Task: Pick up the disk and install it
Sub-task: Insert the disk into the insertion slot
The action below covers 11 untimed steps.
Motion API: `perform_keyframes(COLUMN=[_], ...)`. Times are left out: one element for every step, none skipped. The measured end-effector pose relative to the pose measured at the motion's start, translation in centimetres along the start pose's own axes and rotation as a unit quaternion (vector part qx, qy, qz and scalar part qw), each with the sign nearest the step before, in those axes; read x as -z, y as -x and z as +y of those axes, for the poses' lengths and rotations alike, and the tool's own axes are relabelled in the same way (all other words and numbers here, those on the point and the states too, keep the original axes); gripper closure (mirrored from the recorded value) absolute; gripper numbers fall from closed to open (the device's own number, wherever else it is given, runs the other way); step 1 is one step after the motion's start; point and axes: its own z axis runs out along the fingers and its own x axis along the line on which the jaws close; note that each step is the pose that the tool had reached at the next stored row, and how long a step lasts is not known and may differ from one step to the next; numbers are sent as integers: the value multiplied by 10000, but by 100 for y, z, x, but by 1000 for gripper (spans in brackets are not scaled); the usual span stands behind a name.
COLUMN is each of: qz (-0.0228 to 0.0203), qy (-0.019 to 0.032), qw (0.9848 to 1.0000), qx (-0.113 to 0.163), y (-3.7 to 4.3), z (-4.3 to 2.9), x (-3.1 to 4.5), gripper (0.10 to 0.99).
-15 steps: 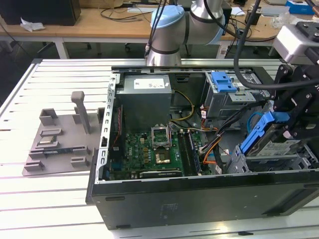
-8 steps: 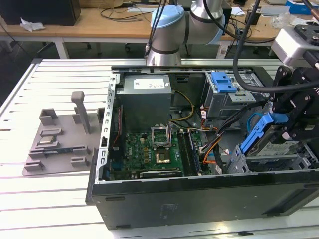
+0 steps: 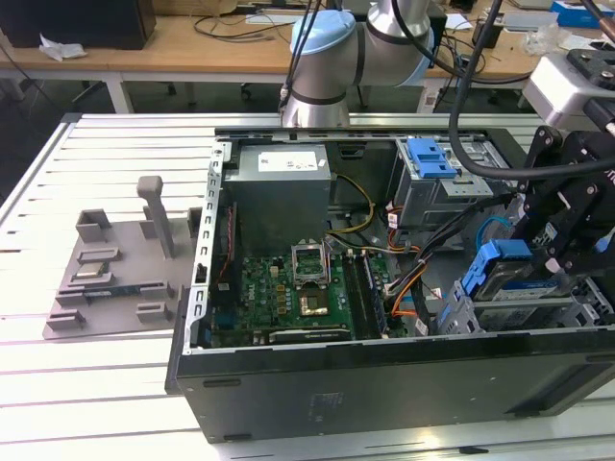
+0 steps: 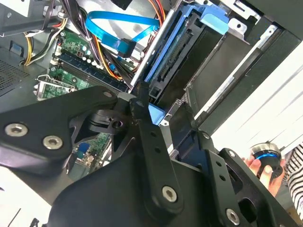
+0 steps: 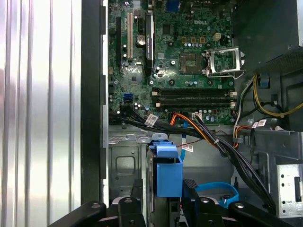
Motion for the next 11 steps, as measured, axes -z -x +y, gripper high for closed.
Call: perform_keyframes(qz=[0, 0, 0, 0, 1, 4, 10, 12, 12, 14, 13], qy=[0, 0, 0, 0, 0, 0, 0, 0, 0, -1, 0], qw=[10000, 10000, 10000, 10000, 10000, 10000, 10000, 10000, 10000, 10000, 10000], qx=[0, 0, 0, 0, 0, 0, -1, -1, -1, -1, -1], y=[0, 0, 0, 0, 0, 2, 9, 15, 26, 37, 58], z=[0, 0, 0, 0, 0, 1, 5, 8, 11, 12, 13], x=[0, 0, -1, -1, 0, 16, 67, 104, 141, 157, 157], gripper=[639, 639, 639, 639, 639, 639, 639, 639, 639, 639, 639])
